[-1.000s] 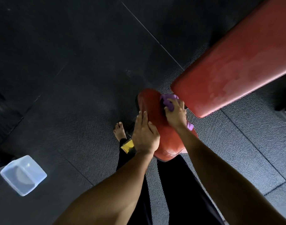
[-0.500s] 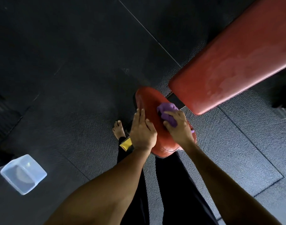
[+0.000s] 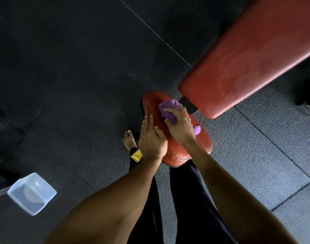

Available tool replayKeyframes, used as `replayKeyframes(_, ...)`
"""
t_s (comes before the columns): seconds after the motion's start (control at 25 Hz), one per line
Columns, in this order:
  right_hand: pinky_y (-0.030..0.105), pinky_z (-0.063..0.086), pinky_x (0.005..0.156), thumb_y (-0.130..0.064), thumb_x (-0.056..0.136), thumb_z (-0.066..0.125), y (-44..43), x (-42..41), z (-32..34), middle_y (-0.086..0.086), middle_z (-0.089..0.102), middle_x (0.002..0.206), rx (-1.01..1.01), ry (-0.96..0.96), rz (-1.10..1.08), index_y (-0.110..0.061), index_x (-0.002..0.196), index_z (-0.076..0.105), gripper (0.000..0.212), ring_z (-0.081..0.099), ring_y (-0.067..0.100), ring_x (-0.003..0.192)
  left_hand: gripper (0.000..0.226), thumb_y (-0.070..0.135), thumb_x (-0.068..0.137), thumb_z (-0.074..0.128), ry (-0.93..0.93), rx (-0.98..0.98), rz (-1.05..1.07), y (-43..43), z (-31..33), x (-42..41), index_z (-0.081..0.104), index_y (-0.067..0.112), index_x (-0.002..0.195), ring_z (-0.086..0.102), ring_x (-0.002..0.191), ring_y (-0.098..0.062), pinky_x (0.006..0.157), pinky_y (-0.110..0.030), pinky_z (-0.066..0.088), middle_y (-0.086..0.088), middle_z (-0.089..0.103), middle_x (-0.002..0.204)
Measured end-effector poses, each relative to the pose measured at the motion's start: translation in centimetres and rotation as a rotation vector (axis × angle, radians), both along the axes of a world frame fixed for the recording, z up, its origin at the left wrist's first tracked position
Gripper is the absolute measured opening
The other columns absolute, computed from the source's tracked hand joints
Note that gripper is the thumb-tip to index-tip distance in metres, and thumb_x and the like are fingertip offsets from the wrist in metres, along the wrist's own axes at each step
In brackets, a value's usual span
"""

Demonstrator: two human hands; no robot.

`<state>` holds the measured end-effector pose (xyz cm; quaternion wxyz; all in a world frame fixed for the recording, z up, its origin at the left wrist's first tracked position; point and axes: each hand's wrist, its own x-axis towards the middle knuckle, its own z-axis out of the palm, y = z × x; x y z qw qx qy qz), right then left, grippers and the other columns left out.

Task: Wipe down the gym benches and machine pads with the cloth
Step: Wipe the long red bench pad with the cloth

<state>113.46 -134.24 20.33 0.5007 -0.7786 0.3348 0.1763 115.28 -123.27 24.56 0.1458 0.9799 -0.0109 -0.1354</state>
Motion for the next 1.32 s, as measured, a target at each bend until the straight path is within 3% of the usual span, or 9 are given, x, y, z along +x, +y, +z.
replayKeyframes(0.16,0.045,0.046,0.105,-0.03,0.093,0.068,-1.4,-5.9,1.2,-0.007,0.045,0.14,-0.113,-0.056,0.036,-0.041,0.13,0.061,0.039,0.054,0.027,0.127,0.045,0.014,0.086,0.052,0.039,-0.036,0.033,0.2,-0.5,-0.2,0.068,0.005,0.128,0.068,0.11,-0.037,0.098,-0.029,0.028,-0.013,0.064,0.134)
replayKeyframes(0.36,0.054,0.047,0.098,-0.043,0.093,0.055,-4.6,-3.0,-4.5,0.009,0.039,0.136,-0.172,0.27,-0.141,-0.043,0.138,0.045,0.046,0.052,0.048,0.118,0.056,0.025,0.094,0.035,0.174,-0.059,0.07,0.2,-0.4,-0.3,0.054,0.012,0.144,0.047,0.138,-0.026,0.113,-0.031,0.022,-0.006,0.048,0.153)
replayKeyframes(0.48,0.047,0.045,0.105,-0.042,0.09,0.062,-3.6,1.0,-4.2,0.007,0.041,0.142,-0.126,0.249,-0.145,-0.044,0.132,0.056,0.043,0.053,0.044,0.122,0.052,0.024,0.098,0.036,0.186,-0.037,0.076,0.1,0.1,-0.2,0.051,0.014,0.147,0.049,0.136,-0.028,0.112,-0.032,0.019,-0.003,0.044,0.156)
replayKeyframes(0.64,0.044,0.04,0.109,-0.035,0.089,0.07,1.8,-0.7,3.6,-0.003,0.04,0.152,-0.119,-0.118,-0.012,-0.037,0.11,0.074,0.021,0.05,0.024,0.125,0.05,0.021,0.099,0.048,0.222,-0.067,0.036,0.5,-0.1,-0.2,0.049,0.012,0.148,0.046,0.14,-0.027,0.115,-0.034,0.028,-0.006,0.044,0.156)
replayKeyframes(0.72,0.041,0.048,0.1,-0.031,0.094,0.067,2.8,-4.4,5.8,-0.001,0.042,0.15,-0.153,-0.212,0.006,-0.035,0.11,0.075,0.018,0.055,0.024,0.122,0.054,0.023,0.094,0.045,0.222,-0.11,0.028,0.7,-0.4,-0.3,0.052,0.007,0.145,0.047,0.139,-0.029,0.113,-0.039,0.037,-0.011,0.048,0.152)
replayKeyframes(0.84,0.044,0.056,0.09,-0.031,0.102,0.055,0.3,-6.7,4.4,0.004,0.041,0.146,-0.218,-0.113,-0.057,-0.036,0.124,0.066,0.025,0.061,0.033,0.116,0.057,0.023,0.091,0.036,0.204,-0.123,0.11,0.0,0.0,-0.2,0.057,0.007,0.141,0.051,0.135,-0.031,0.109,-0.042,0.043,-0.012,0.053,0.148)
replayKeyframes(0.96,0.05,0.039,0.108,-0.045,0.104,0.038,-1.2,-4.2,1.1,0.006,0.046,0.136,-0.248,-0.014,-0.043,-0.042,0.131,0.056,0.032,0.05,0.035,0.123,0.058,0.025,0.091,0.033,0.203,-0.119,0.098,0.0,0.0,-0.1,0.056,0.01,0.142,0.05,0.136,-0.028,0.109,-0.04,0.042,-0.01,0.051,0.15)
replayKeyframes(1.04,0.048,0.039,0.109,-0.057,0.098,0.035,-1.4,-1.4,-0.3,0.004,0.046,0.133,-0.16,-0.014,-0.125,-0.047,0.127,0.056,0.037,0.051,0.032,0.121,0.059,0.026,0.091,0.032,0.217,-0.118,0.08,0.2,-0.2,-0.2,0.055,0.012,0.143,0.049,0.137,-0.027,0.109,-0.039,0.041,-0.008,0.049,0.151)
replayKeyframes(1.32,0.028,0.048,0.086,-0.032,0.089,0.073,0.5,-6.9,3.9,-0.005,0.049,0.115,-0.078,-0.144,-0.086,-0.037,0.117,0.069,0.029,0.054,0.011,0.104,0.06,0.027,0.089,0.032,0.225,-0.151,0.083,0.6,-0.4,-0.3,0.057,0.012,0.142,0.051,0.135,-0.028,0.106,-0.041,0.045,-0.009,0.051,0.15)
